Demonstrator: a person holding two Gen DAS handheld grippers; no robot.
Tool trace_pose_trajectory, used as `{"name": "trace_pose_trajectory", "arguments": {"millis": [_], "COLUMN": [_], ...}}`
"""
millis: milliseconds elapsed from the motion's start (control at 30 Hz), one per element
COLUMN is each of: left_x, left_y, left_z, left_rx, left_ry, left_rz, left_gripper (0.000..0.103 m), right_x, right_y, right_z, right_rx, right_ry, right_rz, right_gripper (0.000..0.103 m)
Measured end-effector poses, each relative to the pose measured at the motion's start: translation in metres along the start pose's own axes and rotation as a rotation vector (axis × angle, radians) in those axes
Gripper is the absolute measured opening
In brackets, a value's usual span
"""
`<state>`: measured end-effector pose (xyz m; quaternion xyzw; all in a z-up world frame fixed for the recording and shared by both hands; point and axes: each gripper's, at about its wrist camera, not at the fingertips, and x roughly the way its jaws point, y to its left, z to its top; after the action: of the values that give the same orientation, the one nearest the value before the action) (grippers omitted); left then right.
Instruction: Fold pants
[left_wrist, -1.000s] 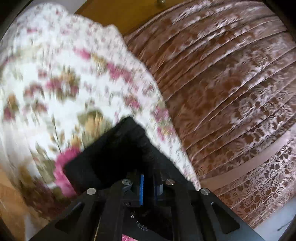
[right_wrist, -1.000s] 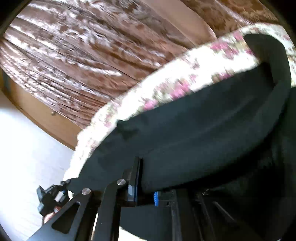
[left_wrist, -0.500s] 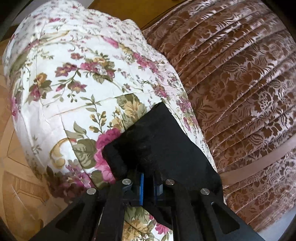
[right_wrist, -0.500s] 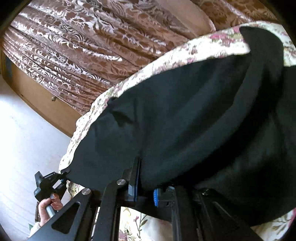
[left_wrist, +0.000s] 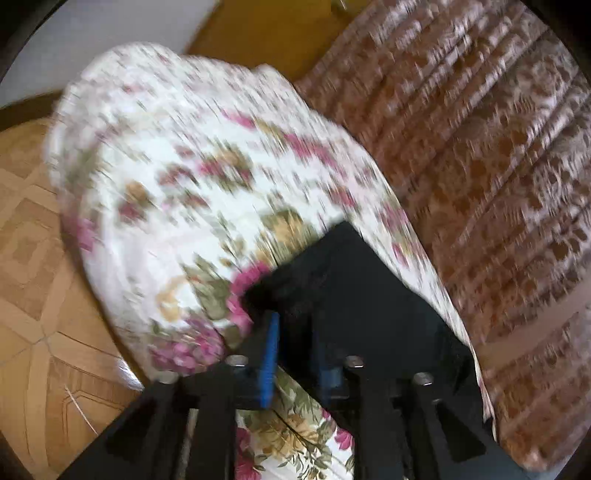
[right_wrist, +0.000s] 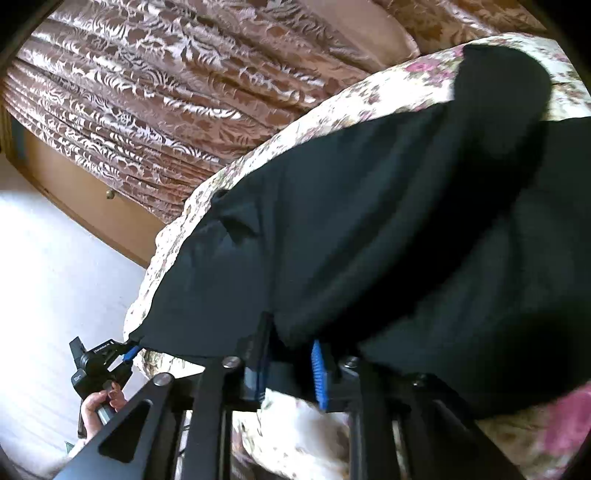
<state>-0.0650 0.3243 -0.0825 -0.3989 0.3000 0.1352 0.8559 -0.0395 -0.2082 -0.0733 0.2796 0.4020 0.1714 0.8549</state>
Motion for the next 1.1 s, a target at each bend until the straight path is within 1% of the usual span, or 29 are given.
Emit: {"name": "trace_pose_trajectory", "arguments": {"millis": [33, 67, 100, 133, 200, 267, 300, 333, 367, 400, 433, 500, 533, 567, 600, 667, 733, 800, 833, 867, 933, 1000, 1100], "left_x": [-0.007, -0.017, -0.024, -0.029, -0.033, -0.032, -0.028, -0.024, -0.016, -0.008, 0.002, 0.015, 0.023, 0.032, 0.041, 0.053, 0.065, 0.068, 0.068, 0.067, 0.062, 0.062, 0.062], "left_y": [-0.002, -0.005, -0.009, -0.016, -0.029, -0.049, -0.059, -0.07, -0.086, -0.101, -0.116, -0.142, -0.155, -0.169, -0.183, -0.196, -0.204, -0.204, -0.202, -0.2, -0.199, -0.197, -0.196], "left_z": [0.001, 0.0, 0.0, -0.002, -0.006, -0.015, -0.019, -0.024, -0.033, -0.04, -0.048, -0.062, -0.07, -0.081, -0.091, -0.105, -0.118, -0.127, -0.131, -0.134, -0.139, -0.142, -0.144], "left_rx": [-0.004, -0.001, 0.011, 0.033, 0.079, 0.15, 0.189, 0.234, 0.293, 0.349, 0.398, 0.476, 0.512, 0.558, 0.596, 0.632, 0.637, 0.63, 0.63, 0.637, 0.657, 0.667, 0.679], "left_ry": [-0.038, -0.092, -0.131, -0.163, -0.188, -0.188, -0.176, -0.158, -0.122, -0.076, -0.032, 0.035, 0.062, 0.1, 0.128, 0.17, 0.216, 0.235, 0.231, 0.215, 0.196, 0.192, 0.191], "left_rz": [0.004, 0.003, 0.009, 0.017, 0.004, -0.03, -0.048, -0.067, -0.095, -0.125, -0.15, -0.185, -0.206, -0.228, -0.241, -0.243, -0.24, -0.229, -0.221, -0.222, -0.22, -0.219, -0.221], "left_gripper": [0.038, 0.04, 0.043, 0.044, 0.047, 0.056, 0.062, 0.064, 0.064, 0.064, 0.064, 0.064, 0.064, 0.064, 0.064, 0.064, 0.064, 0.064, 0.064, 0.064, 0.065, 0.065, 0.066], "right_x": [-0.01, -0.022, -0.03, -0.041, -0.063, -0.084, -0.091, -0.096, -0.101, -0.104, -0.107, -0.11, -0.11, -0.105, -0.101, -0.089, -0.066, -0.038, -0.026, -0.011, 0.009, 0.025, 0.044], "right_y": [-0.002, -0.003, -0.004, -0.007, -0.014, -0.022, -0.024, -0.027, -0.03, -0.033, -0.037, -0.041, -0.041, -0.042, -0.042, -0.043, -0.047, -0.053, -0.056, -0.062, -0.07, -0.081, -0.096], "right_z": [0.001, 0.002, 0.004, 0.005, 0.01, 0.015, 0.018, 0.023, 0.031, 0.038, 0.052, 0.073, 0.087, 0.107, 0.122, 0.152, 0.182, 0.208, 0.215, 0.224, 0.229, 0.236, 0.239], "right_rx": [-0.01, -0.028, -0.042, -0.057, -0.066, -0.063, -0.062, -0.058, -0.048, -0.037, -0.016, 0.008, 0.017, 0.021, 0.02, 0.03, 0.032, 0.026, 0.019, 0.014, 0.016, 0.037, 0.049], "right_ry": [-0.01, -0.027, -0.041, -0.06, -0.102, -0.163, -0.188, -0.211, -0.234, -0.251, -0.278, -0.316, -0.335, -0.335, -0.328, -0.316, -0.249, -0.167, -0.135, -0.095, -0.04, -0.019, 0.039], "right_rz": [-0.01, -0.032, -0.052, -0.081, -0.145, -0.213, -0.244, -0.285, -0.324, -0.344, -0.383, -0.418, -0.446, -0.48, -0.499, -0.557, -0.619, -0.705, -0.746, -0.815, -0.901, -0.942, -0.992], "right_gripper": [0.021, 0.021, 0.021, 0.021, 0.021, 0.021, 0.022, 0.022, 0.023, 0.025, 0.027, 0.036, 0.039, 0.042, 0.042, 0.043, 0.043, 0.043, 0.043, 0.043, 0.043, 0.043, 0.043]}}
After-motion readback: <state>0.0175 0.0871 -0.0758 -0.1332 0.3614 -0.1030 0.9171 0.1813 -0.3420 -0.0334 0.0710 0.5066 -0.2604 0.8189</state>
